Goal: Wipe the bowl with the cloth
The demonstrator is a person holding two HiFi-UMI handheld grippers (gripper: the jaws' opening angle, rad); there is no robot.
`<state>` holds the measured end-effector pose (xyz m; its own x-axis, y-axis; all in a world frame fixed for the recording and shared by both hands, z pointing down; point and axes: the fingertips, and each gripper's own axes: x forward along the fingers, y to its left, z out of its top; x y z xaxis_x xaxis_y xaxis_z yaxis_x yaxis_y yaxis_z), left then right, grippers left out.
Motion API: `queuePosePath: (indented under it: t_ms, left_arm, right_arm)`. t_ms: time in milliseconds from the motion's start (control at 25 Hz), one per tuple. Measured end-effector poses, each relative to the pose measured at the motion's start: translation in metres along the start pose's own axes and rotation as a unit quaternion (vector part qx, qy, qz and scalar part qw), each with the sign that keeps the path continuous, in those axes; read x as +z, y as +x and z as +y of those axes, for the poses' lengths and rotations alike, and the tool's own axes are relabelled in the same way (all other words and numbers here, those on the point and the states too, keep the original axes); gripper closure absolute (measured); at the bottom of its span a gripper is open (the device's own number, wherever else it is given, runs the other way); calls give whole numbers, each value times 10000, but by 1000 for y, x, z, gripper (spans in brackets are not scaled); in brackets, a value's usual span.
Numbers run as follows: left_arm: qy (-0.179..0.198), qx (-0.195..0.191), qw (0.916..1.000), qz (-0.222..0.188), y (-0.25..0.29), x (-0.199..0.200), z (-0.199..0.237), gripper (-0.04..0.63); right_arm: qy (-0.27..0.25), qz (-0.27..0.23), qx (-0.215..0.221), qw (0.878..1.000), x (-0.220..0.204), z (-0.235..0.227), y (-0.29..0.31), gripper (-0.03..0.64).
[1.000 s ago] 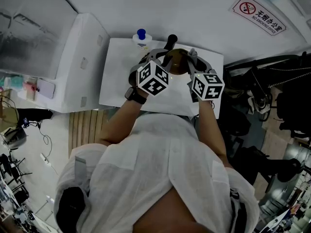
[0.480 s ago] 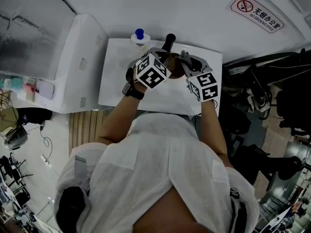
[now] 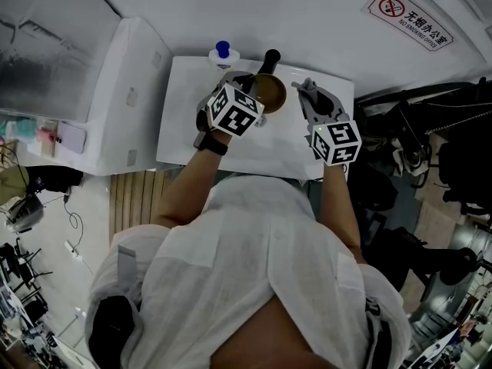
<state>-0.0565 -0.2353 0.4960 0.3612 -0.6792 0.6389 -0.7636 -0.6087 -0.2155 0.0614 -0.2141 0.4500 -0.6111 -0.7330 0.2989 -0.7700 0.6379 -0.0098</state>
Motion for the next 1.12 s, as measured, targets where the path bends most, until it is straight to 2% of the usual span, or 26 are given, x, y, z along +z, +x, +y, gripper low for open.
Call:
queuePosePath:
  t_ms: [200, 360, 480, 560, 720, 880, 1120]
  left_arm:
    - [-71, -188, 9998, 89, -5, -8, -9, 577]
    - [-240, -394, 9982, 382, 0, -35, -25, 577]
    - [-624, -664, 9941, 596, 15, -61, -38, 577]
    - [-941, -863, 9882, 843, 28, -83, -47, 577]
    - [-1305, -1087, 9755, 1396, 57, -125, -61, 577]
    - [-1490, -1174, 9692, 1571, 79, -143, -69, 577]
    - [-2313, -1598, 9381, 2023, 101, -180, -101, 566]
  right_arm:
    - [118, -835, 130, 9964, 17, 7, -13, 545]
    - [-20, -1062, 231, 9941, 17, 15, -19, 545]
    - [100, -1126, 265, 9932, 12, 16, -20, 545]
    - [187, -1087, 270, 9935, 6, 15, -21, 545]
    - [190, -1023, 297, 9941, -1, 17, -25, 545]
    - [146, -1012, 288, 9943, -3, 18, -29, 545]
    - [65, -914, 284, 9954, -8, 18, -38, 545]
